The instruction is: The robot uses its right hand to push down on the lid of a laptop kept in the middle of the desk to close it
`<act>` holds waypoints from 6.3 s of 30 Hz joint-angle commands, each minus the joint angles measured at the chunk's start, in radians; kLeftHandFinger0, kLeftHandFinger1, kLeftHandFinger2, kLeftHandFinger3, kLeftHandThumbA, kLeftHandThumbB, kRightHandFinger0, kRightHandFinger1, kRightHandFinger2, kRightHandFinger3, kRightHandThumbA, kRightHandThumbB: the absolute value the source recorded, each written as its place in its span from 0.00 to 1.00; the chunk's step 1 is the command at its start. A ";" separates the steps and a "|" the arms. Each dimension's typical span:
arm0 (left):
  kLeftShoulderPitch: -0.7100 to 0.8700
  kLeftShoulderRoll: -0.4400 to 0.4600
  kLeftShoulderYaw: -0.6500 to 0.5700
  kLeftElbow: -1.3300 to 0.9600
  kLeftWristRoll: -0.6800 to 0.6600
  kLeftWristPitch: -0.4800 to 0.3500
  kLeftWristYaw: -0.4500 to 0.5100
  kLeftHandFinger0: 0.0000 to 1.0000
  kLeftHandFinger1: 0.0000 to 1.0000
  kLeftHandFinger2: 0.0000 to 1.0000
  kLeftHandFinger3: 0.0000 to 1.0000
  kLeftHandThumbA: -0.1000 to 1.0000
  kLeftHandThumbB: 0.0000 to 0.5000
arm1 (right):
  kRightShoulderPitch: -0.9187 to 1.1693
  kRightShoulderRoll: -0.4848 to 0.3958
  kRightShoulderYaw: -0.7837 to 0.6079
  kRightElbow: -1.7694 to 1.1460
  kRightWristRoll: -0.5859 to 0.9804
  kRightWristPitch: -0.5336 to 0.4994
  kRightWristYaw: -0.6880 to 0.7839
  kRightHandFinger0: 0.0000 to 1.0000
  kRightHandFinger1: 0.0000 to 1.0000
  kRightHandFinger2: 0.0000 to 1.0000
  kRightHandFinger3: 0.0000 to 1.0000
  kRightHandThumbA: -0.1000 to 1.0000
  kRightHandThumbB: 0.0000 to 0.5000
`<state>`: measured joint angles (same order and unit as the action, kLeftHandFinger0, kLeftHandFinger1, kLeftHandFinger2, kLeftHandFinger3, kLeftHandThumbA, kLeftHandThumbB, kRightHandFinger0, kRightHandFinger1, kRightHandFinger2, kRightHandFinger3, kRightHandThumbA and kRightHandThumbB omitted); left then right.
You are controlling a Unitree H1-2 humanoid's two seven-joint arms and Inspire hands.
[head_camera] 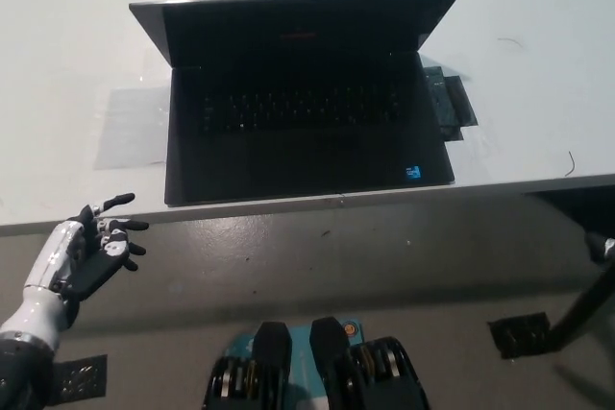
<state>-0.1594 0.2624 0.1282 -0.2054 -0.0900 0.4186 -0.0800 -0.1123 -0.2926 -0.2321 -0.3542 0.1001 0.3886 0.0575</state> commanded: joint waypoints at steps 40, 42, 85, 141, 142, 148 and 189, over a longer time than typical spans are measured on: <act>-0.040 0.030 -0.004 -0.021 0.002 0.041 -0.016 0.43 0.48 0.59 0.77 0.19 0.00 | -0.923 -0.001 0.408 0.424 -0.131 -0.145 0.123 1.00 0.99 0.92 1.00 1.00 0.78; -0.046 0.032 -0.005 -0.022 0.002 0.045 -0.018 0.44 0.49 0.59 0.77 0.16 0.00 | -0.939 0.017 0.409 0.454 -0.121 -0.147 0.134 1.00 0.99 0.93 1.00 1.00 0.82; -0.085 0.046 -0.022 -0.015 0.007 0.036 -0.048 0.38 0.42 0.55 0.74 0.19 0.00 | -0.905 0.096 0.545 0.900 -0.301 -0.351 0.185 1.00 1.00 0.95 1.00 1.00 0.79; -0.168 0.070 -0.021 0.005 0.020 0.051 -0.038 0.39 0.44 0.55 0.77 0.24 0.00 | -0.342 0.237 0.183 0.388 -0.206 0.081 0.157 1.00 0.99 0.93 1.00 1.00 0.61; -0.172 0.070 -0.023 0.006 0.021 0.051 -0.039 0.40 0.44 0.56 0.77 0.24 0.00 | -0.341 0.240 0.179 0.388 -0.202 0.081 0.156 1.00 0.99 0.93 1.00 1.00 0.61; -0.182 0.071 -0.033 0.010 0.032 0.049 -0.042 0.40 0.44 0.56 0.76 0.25 0.00 | -0.290 0.297 0.151 0.392 -0.145 0.081 0.151 1.00 1.00 0.98 1.00 1.00 0.58; -0.135 0.054 -0.011 0.003 0.018 0.043 -0.031 0.38 0.42 0.54 0.76 0.21 0.00 | -0.146 0.073 -0.047 -0.095 0.100 0.081 0.049 1.00 1.00 1.00 1.00 1.00 0.59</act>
<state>-0.2873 0.3053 0.1073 -0.1854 -0.0723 0.4508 -0.1127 -0.3083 -0.2196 -0.2507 -0.3950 0.1434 0.4696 0.1494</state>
